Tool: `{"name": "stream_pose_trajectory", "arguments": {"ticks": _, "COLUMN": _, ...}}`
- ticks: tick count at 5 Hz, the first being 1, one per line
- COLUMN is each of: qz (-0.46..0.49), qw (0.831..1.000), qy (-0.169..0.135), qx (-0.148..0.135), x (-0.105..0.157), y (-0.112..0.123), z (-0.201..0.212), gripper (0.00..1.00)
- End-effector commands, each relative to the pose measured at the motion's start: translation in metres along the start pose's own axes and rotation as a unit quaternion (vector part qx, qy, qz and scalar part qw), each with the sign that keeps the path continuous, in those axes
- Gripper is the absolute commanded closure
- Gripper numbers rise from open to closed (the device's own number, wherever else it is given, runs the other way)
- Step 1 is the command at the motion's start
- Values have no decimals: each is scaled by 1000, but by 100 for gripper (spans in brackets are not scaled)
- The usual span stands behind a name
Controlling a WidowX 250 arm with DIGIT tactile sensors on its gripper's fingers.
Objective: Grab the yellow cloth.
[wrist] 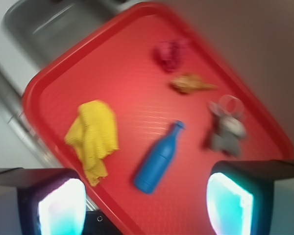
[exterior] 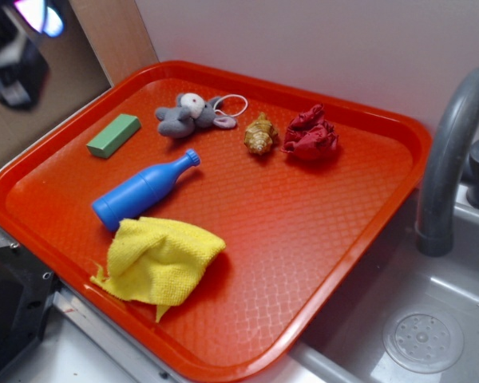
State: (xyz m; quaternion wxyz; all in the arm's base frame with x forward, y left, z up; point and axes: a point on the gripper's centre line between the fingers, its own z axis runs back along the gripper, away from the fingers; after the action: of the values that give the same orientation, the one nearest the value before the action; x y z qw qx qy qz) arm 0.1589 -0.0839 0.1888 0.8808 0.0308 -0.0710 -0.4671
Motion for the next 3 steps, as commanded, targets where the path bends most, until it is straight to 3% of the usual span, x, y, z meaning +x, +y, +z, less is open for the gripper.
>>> {"name": "stream_pose_trajectory", "arguments": {"ticks": 1, "qz": -115, "qw": 992, "qy": 34, "qx": -37, "x": 27, "y": -25, "z": -59, "gripper": 0}}
{"name": "stream_pose_trajectory", "arguments": {"ticks": 2, "qz": -126, "qw": 988, "qy": 67, "qx": -53, "x": 27, "y": -25, "z": -92, "gripper": 0}}
{"name": "stream_pose_trajectory", "arguments": {"ticks": 3, "qz": -143, "qw": 977, "qy": 103, "qx": -124, "x": 13, "y": -36, "z": -121, "gripper": 0}}
